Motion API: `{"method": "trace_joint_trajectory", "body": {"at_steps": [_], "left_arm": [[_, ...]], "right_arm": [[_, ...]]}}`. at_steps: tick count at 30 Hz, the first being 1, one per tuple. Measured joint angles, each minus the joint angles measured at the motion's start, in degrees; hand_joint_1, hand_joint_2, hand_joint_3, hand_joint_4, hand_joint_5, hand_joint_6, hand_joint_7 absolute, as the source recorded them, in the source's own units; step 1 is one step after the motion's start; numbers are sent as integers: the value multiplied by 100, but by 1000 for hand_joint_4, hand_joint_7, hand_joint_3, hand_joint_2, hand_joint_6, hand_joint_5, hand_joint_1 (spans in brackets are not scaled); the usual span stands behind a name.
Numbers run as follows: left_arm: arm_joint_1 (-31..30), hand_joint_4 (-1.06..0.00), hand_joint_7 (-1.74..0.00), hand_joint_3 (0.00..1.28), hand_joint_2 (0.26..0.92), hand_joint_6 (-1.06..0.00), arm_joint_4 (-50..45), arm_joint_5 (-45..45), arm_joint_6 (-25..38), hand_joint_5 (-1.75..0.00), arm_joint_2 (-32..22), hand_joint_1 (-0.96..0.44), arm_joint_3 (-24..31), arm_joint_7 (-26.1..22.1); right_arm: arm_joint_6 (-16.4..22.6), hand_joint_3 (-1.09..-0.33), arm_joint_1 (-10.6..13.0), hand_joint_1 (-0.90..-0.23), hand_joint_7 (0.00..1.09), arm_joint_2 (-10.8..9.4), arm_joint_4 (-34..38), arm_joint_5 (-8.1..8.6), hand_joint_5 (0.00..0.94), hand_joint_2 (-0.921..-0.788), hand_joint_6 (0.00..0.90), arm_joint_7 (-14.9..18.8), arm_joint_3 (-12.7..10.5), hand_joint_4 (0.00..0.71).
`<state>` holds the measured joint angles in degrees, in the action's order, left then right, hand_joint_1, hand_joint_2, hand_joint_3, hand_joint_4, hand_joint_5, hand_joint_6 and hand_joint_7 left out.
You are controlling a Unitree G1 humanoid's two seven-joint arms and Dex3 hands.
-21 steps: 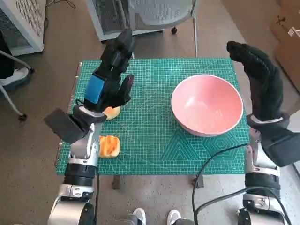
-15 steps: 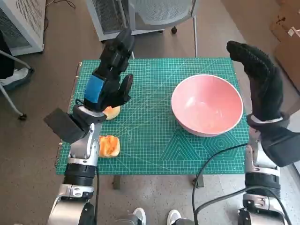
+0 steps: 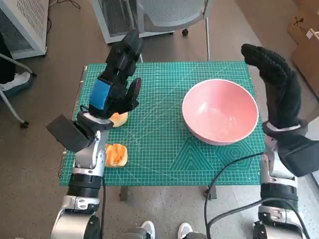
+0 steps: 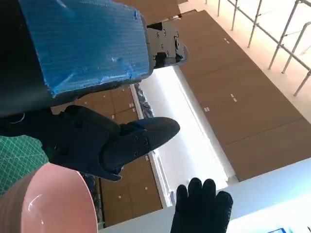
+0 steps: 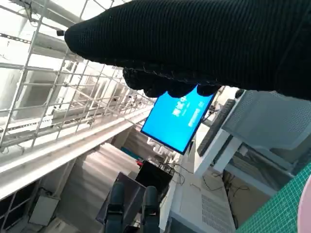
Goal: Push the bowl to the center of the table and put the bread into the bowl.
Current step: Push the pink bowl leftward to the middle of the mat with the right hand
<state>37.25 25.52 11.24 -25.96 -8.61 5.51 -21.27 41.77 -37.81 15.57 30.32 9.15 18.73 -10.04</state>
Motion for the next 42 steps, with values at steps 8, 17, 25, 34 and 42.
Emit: {"method": "trace_joint_trajectory", "body": {"at_steps": [8, 17, 25, 34, 42], "left_arm": [[-2, 1, -322, 704, 883, 1, -20, -21, 2, -93, 2, -586, -6, 59], [-10, 1, -319, 703, 885, 1, -130, -21, 31, -90, 5, -586, -18, 91], [-13, 1, -318, 703, 884, 1, -151, -21, 34, -83, 7, -585, -20, 125], [-27, 1, -322, 700, 884, 1, -159, -27, 36, -80, 1, -581, -20, 158], [-49, 1, -327, 703, 883, 1, -199, -43, 34, -80, -5, -575, -20, 191]], "right_arm": [[61, -582, -31, -638, 3, 26, 180, 6, 0, -921, 375, 23, -31, 270], [312, -601, -317, -631, 1, 187, 967, 8, 0, -921, 372, 85, -147, 250], [560, -647, -712, -654, 1, 290, 1905, 12, 2, -921, 370, 113, -309, 255], [652, -669, -1130, -657, 0, 461, 2855, -12, 3, -921, 363, 52, -436, 258], [568, -683, -1372, -669, 0, 549, 3493, -42, 5, -921, 362, -80, -538, 263]]}}
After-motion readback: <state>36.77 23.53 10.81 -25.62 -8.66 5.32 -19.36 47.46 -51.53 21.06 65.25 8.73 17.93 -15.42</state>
